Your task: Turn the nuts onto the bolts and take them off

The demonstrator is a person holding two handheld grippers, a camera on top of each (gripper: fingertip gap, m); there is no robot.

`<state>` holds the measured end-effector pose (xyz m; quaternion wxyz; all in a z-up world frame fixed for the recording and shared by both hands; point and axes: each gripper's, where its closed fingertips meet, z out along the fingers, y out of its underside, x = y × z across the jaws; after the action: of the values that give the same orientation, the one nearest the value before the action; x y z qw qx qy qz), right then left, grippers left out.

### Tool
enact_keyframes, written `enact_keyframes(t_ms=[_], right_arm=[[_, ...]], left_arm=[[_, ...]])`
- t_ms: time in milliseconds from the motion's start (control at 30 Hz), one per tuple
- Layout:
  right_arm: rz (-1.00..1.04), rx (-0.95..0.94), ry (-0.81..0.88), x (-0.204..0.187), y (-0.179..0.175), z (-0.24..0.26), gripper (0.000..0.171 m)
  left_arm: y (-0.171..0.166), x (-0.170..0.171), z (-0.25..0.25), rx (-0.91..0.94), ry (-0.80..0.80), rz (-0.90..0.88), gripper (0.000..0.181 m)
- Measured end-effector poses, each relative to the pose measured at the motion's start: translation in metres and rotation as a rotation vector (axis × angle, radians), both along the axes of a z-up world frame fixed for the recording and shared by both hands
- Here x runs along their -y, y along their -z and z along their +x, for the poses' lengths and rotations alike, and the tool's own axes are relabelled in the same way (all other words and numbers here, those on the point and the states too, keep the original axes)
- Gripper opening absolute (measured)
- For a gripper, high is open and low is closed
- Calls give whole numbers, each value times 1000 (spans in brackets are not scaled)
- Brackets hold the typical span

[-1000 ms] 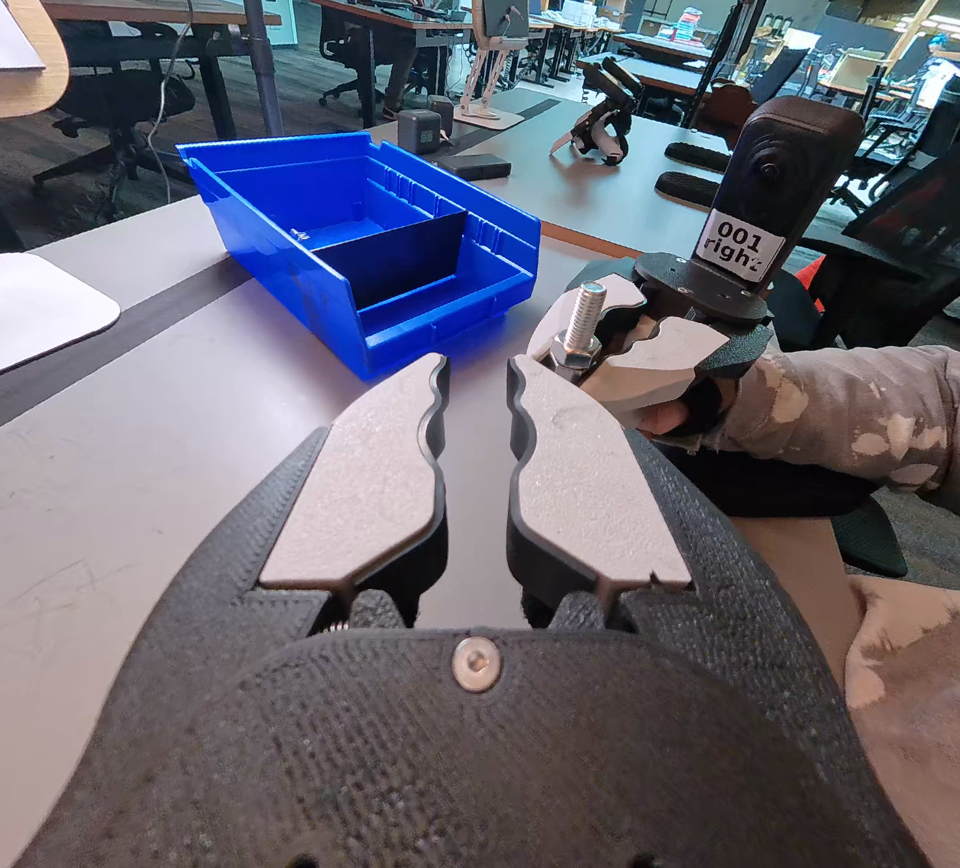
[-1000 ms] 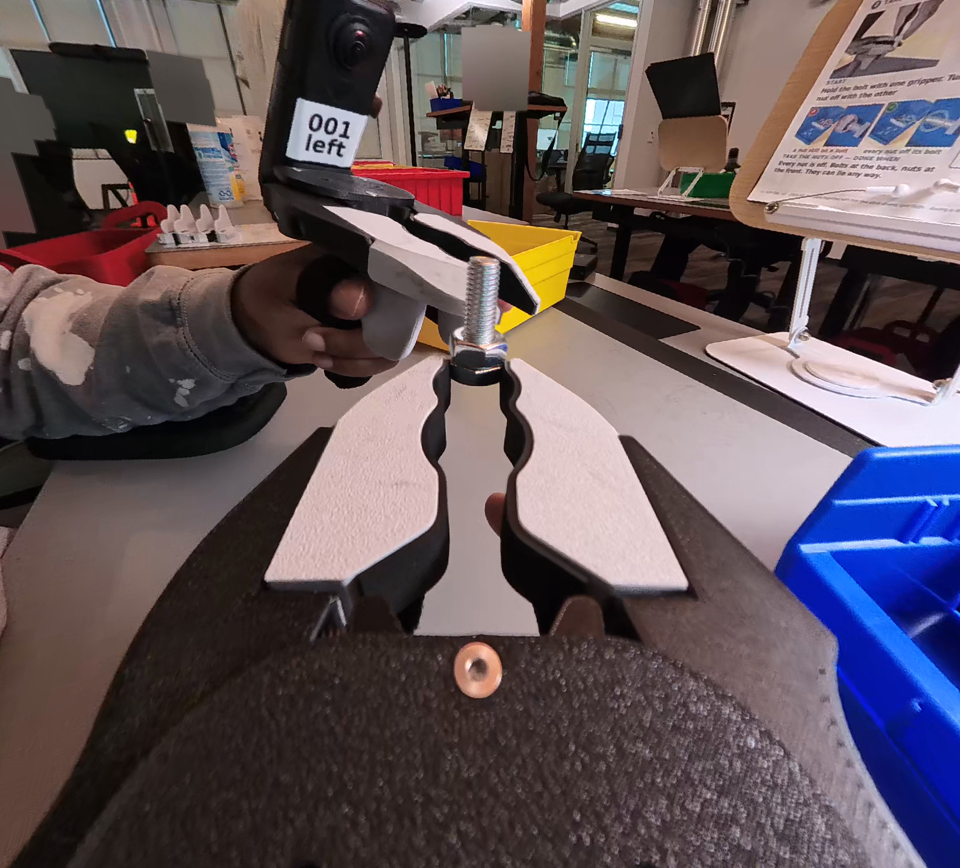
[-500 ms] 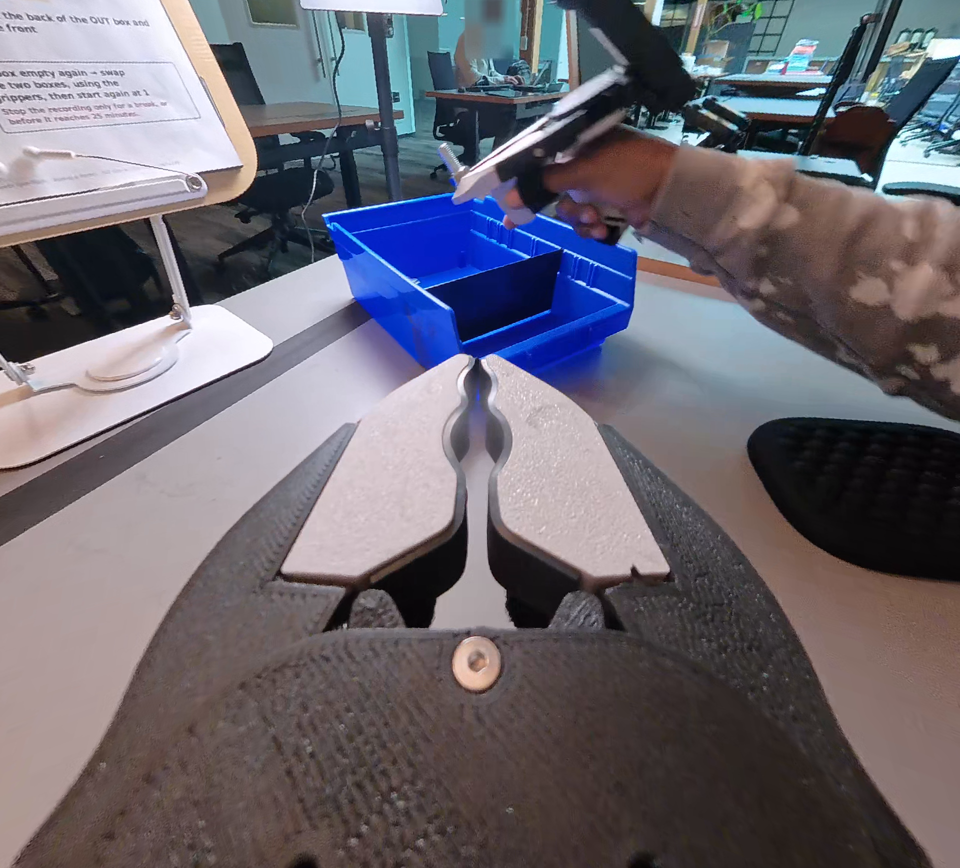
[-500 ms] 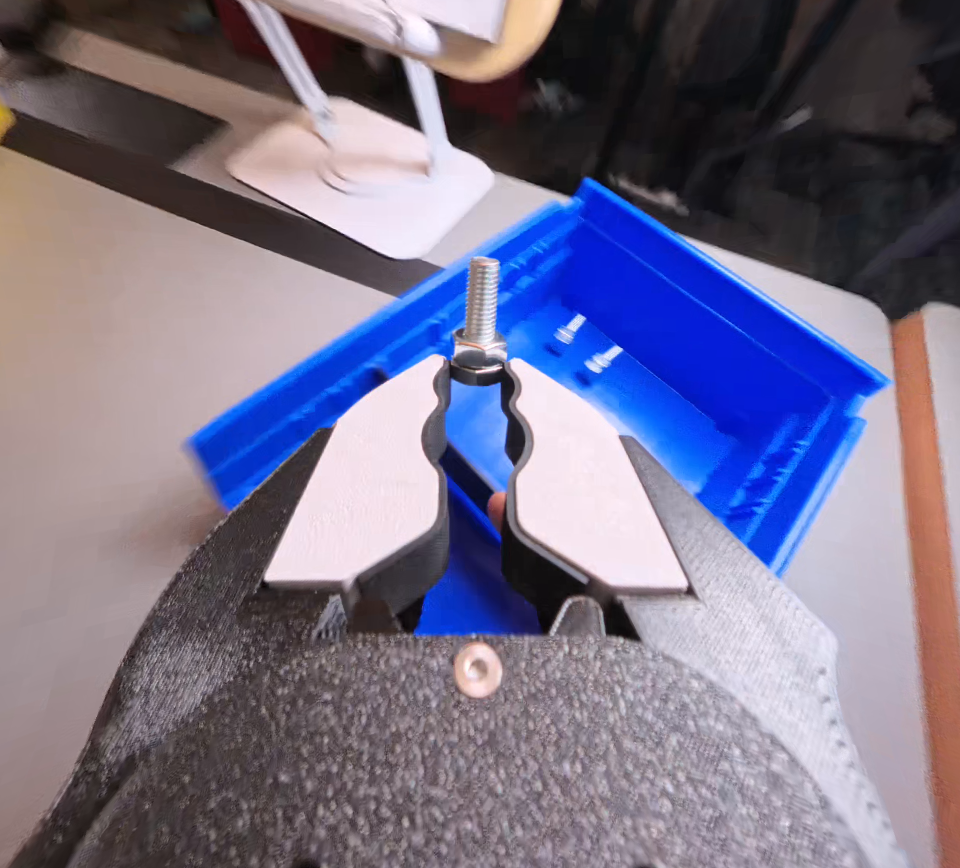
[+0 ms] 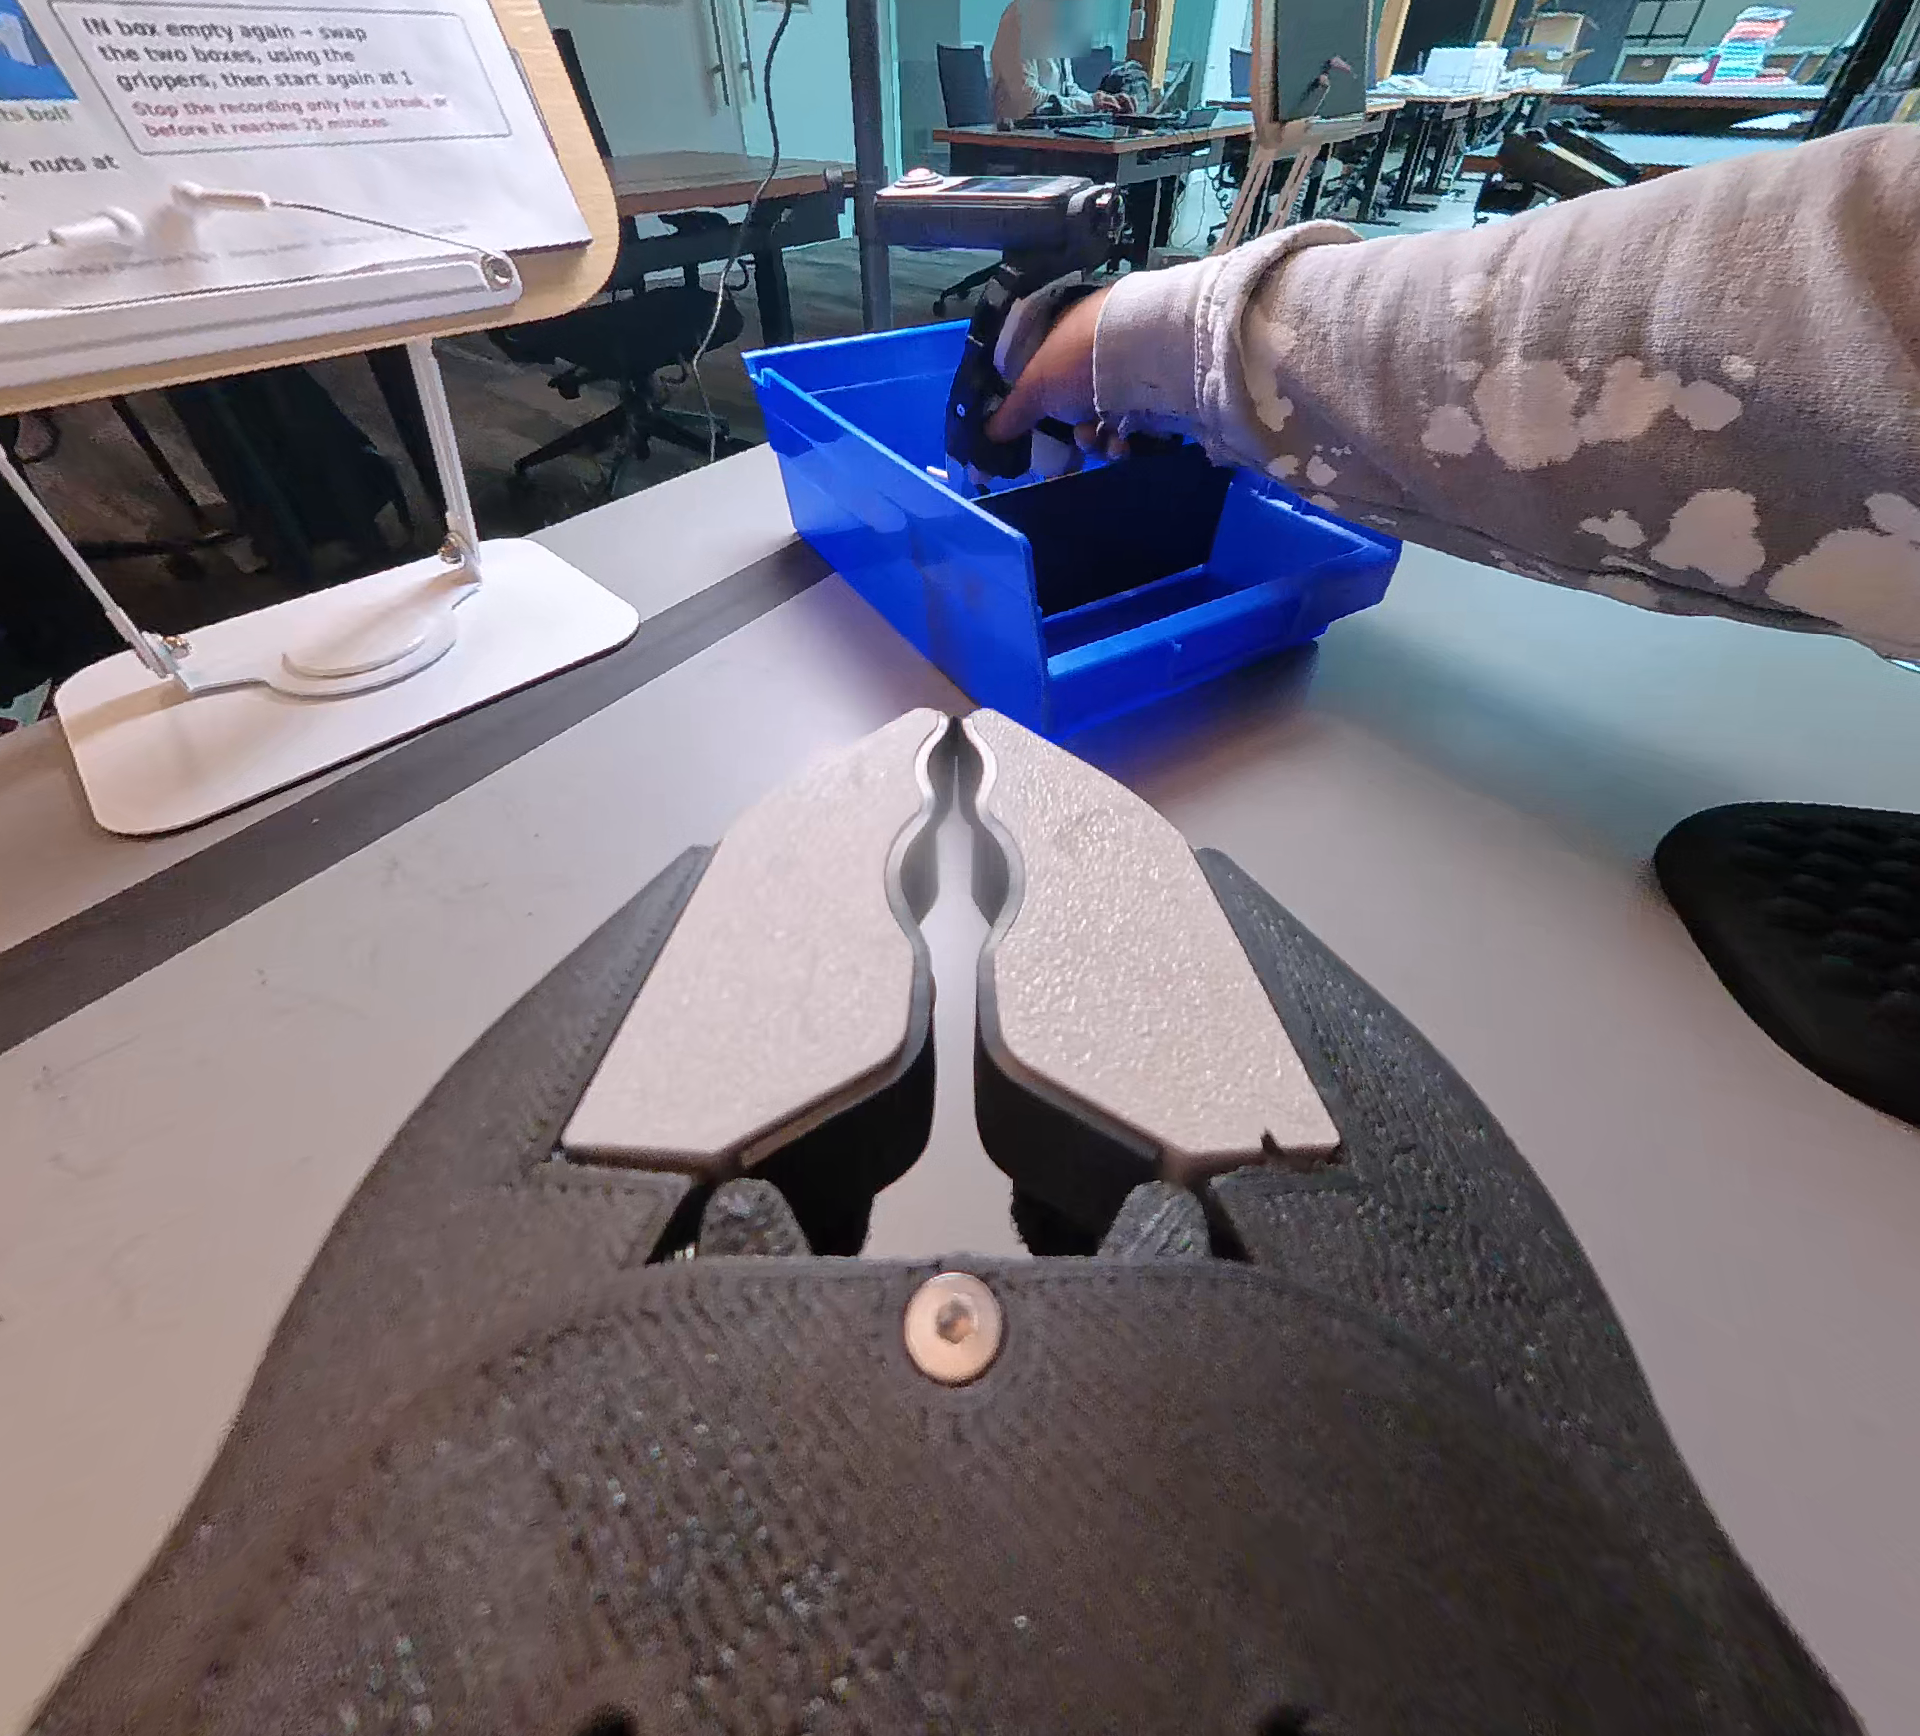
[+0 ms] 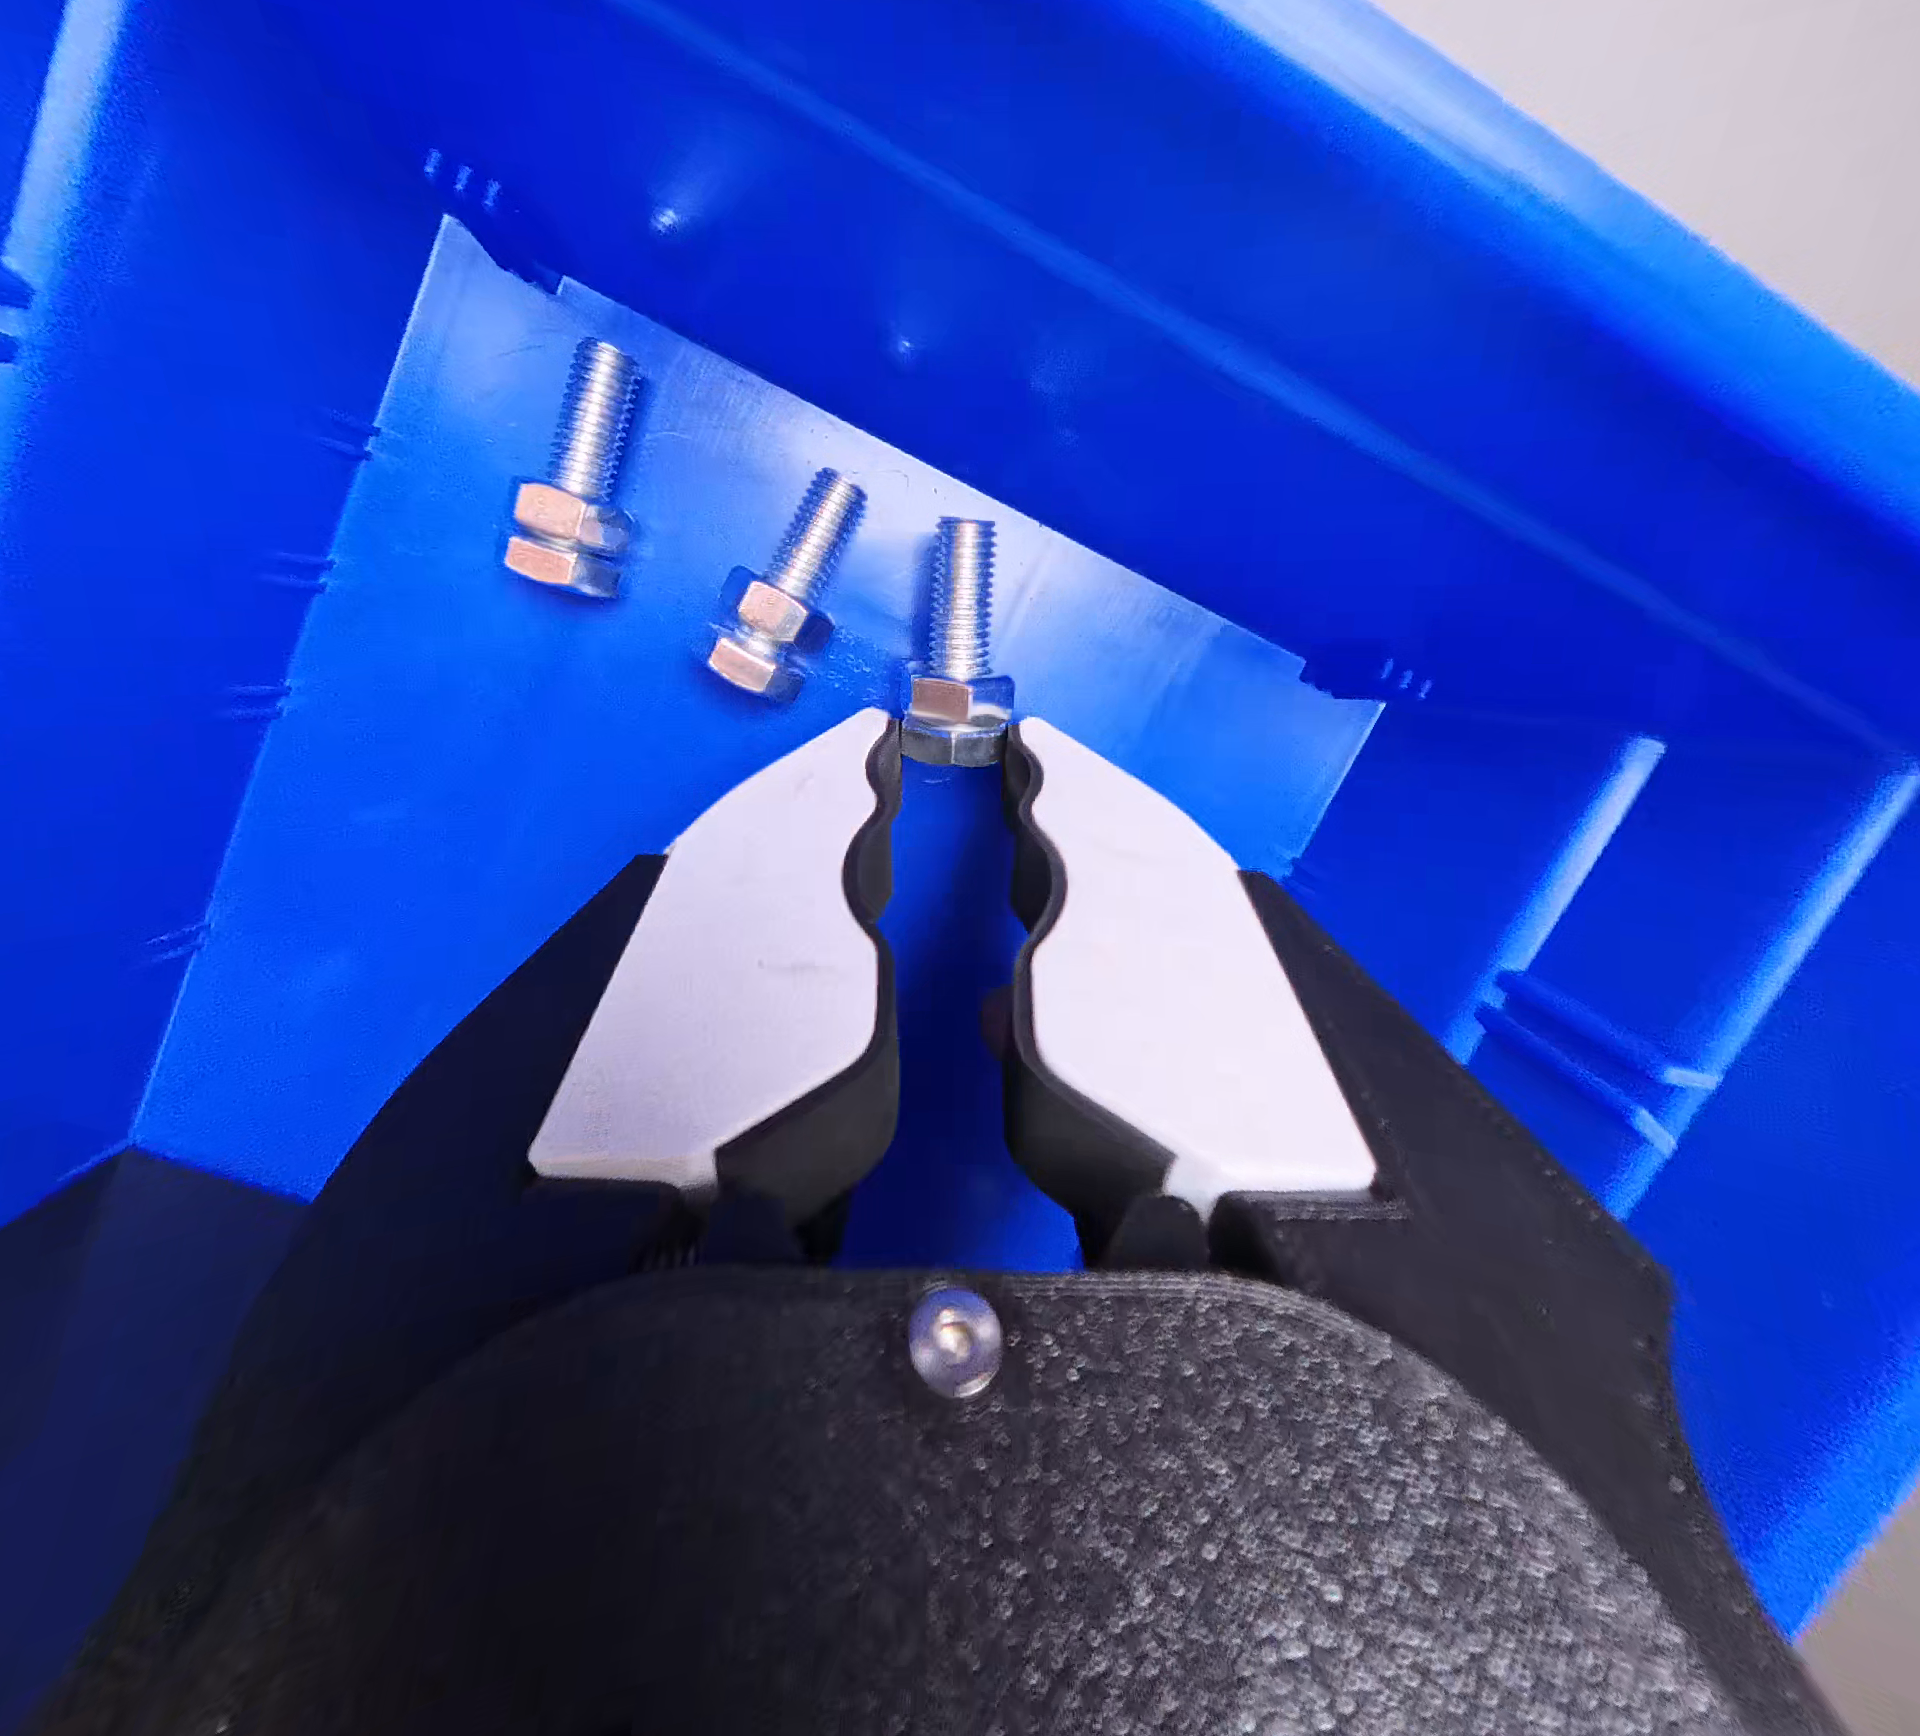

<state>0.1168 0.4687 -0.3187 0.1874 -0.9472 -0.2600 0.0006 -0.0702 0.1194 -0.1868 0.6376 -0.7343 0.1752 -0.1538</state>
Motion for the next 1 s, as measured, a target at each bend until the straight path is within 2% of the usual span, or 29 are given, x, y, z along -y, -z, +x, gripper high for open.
enact_keyframes(t_ms=[133, 200, 267, 367, 433, 500, 600, 700, 800, 933, 1000], right_arm=[[8, -13, 1, -3, 1, -1, 19], [21, -20, -15, -3, -6, -2, 29], [64, -70, -42, -3, -23, -7, 31], [214, -205, -136, 9, -72, -26, 31], [350, -376, -241, 38, -118, -49, 31], [482, -565, -372, 89, -165, -69, 30], [577, -734, -548, 182, -195, -79, 31], [552, -825, -665, 266, -179, -77, 32], [504, -892, -732, 328, -146, -73, 32], [527, -917, -781, 361, -110, -69, 31], [532, -935, -793, 365, -104, -71, 30]], left_arm=[[5, -2, -4, -3, -8, -12, 0], [6, -3, -6, 1, -13, -13, 0], [6, -4, -9, 3, -21, -13, 0], [2, -3, -13, 6, -36, -3, 0], [-1, -4, -19, 14, -51, 5, 0], [-3, -5, -25, 25, -69, 7, 0], [-9, -5, -37, 41, -99, 14, 0], [-27, -4, -58, 32, -142, 44, 0], [-54, -2, -102, 4, -223, 72, 0], [-87, -1, -193, -92, -401, 40, 4], [-91, -3, -241, -153, -471, -60, 11]])
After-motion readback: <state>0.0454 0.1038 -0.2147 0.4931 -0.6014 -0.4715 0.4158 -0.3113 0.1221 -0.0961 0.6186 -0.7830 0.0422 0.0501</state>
